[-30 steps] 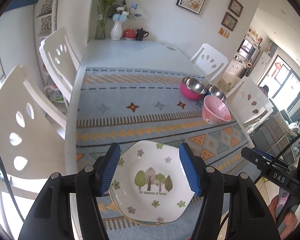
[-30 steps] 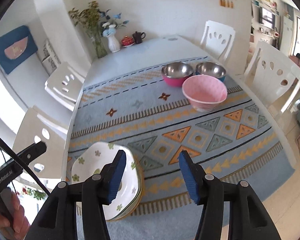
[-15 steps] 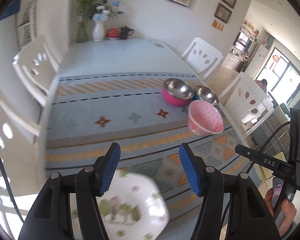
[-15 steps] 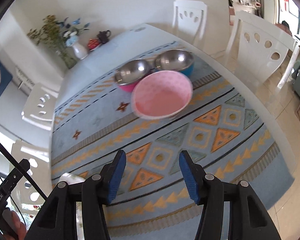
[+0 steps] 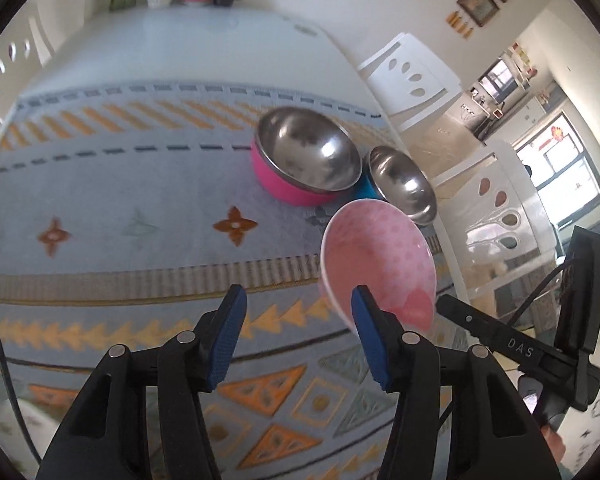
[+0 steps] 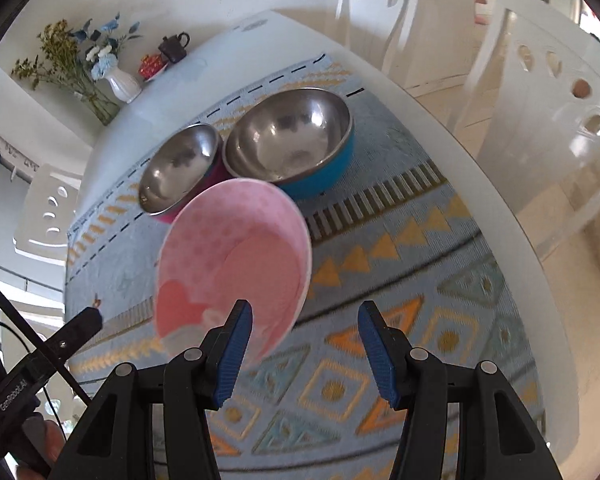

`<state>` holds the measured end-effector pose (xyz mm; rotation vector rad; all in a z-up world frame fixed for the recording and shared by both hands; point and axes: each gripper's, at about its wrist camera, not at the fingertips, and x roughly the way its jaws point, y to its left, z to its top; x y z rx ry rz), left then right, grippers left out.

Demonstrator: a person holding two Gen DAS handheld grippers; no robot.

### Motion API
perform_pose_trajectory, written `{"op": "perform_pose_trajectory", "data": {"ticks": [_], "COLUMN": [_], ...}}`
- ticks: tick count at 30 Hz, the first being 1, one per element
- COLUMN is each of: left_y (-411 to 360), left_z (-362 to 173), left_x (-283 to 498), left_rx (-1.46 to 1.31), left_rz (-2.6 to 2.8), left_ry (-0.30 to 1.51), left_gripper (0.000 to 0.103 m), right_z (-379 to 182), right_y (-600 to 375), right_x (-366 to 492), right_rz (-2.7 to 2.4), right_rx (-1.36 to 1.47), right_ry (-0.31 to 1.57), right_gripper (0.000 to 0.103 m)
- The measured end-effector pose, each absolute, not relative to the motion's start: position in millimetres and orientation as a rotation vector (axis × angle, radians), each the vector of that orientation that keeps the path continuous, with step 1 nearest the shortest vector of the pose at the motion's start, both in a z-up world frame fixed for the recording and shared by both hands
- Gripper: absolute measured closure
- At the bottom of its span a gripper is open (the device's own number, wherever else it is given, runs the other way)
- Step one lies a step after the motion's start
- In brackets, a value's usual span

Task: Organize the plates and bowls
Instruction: 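Close both grippers on the rim of the pink polka-dot bowl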

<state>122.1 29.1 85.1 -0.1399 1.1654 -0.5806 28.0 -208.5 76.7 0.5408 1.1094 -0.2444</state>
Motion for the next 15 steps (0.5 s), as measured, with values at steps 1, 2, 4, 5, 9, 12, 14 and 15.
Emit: {"op": "perform_pose_trajectory", "data": {"ticks": [1, 2, 4, 5, 9, 12, 14, 15], "left_y": [23, 18, 8, 4, -9, -18, -24, -26], "left_z": [79, 73, 65, 63, 51, 49, 47, 46], "left_x": [125, 129, 135, 136, 141, 138, 138, 139], "left_rx": [-0.147, -0.15, -0.15, -0.15, -0.157, -0.148, -0.145, -0.144], "left_rz": [-0.577, -0.571, -0.566, -0.566, -0.583, -0.588, -0.585, -0.581], "left_ry": [1.178, 1.189, 1.207, 1.21, 1.222, 1.22, 1.221, 1.221], "left_gripper": [0.054, 0.057, 0.064, 0.067, 0.082, 0.082, 0.083, 0.083], "right_z": [73, 69, 60, 56, 50, 46, 43, 41], "right_y": [-211, -214, -219, -221, -224, -222, -222, -221], "right_x": [33, 37, 45, 48, 54, 58, 60, 61], "right_rz": [-0.239, -0.231, -0.204, -0.198, -0.172, -0.149, -0.134, -0.128], "right_rx": [0.533, 0.529, 0.53, 0.525, 0.512, 0.478, 0.468, 0.461], "right_ry": [1.114, 1.119, 1.129, 1.134, 1.121, 1.127, 1.132, 1.133], "right_gripper": [0.05, 0.05, 0.05, 0.05, 0.05, 0.06, 0.062, 0.065]}}
